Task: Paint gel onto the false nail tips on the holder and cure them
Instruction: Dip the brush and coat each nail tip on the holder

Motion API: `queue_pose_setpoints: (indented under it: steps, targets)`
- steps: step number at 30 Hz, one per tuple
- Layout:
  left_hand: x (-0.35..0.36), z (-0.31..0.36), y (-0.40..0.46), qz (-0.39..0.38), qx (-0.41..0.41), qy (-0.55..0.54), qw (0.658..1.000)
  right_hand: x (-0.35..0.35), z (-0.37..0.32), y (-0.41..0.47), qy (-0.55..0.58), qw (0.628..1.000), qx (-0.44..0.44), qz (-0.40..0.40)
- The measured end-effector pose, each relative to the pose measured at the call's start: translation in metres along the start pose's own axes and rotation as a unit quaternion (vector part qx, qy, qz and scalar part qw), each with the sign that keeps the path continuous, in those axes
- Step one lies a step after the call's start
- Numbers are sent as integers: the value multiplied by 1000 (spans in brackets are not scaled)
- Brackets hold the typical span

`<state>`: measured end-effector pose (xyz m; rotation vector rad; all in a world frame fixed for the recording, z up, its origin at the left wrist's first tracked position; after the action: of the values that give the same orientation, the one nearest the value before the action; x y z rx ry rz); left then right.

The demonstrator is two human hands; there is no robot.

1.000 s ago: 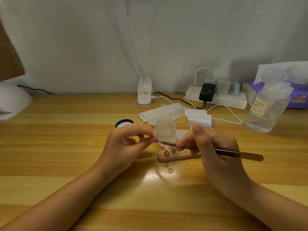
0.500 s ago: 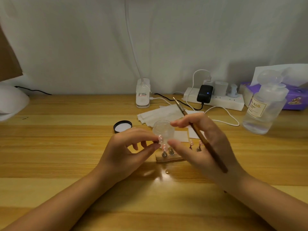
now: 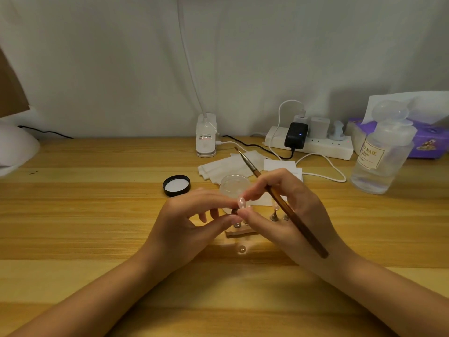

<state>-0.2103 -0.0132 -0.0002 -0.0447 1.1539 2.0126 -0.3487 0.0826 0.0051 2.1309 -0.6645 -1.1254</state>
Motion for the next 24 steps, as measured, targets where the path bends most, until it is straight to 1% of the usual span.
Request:
queue_pose_setpoints:
  steps: [4, 7, 9, 15, 19, 24]
  targets:
    - [-3, -1, -2, -7, -42, 16, 999, -13, 4, 5, 18, 1000, 14, -1]
    - [-5, -4, -3, -6, -95, 24, 995, -23, 14, 6, -8, 999, 44, -17]
    - [-6, -6, -5, -8, -115, 25, 993, -25, 21, 4, -29, 997, 54, -36]
    - [-4, -9, -7, -23, -147, 43, 988, -20, 32, 1, -64, 992, 47, -97]
    - [-3, -11, -8, -19, -165, 46, 985, -17, 34, -1, -90, 990, 30, -107]
    - [-2, -11, -7, -38, -170, 65, 983, -15, 33, -2, -126, 984, 14, -123]
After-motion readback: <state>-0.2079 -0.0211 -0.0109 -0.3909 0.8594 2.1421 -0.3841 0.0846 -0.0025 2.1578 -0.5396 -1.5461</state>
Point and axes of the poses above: each hand's wrist, its own y-axis towards the middle knuckle, its own x-axis out of the palm, z = x × y, the point moved 2 cm from there along y, towards the middle knuckle, and after that the axes turned 13 degrees about -y, right-handed, at the moved point
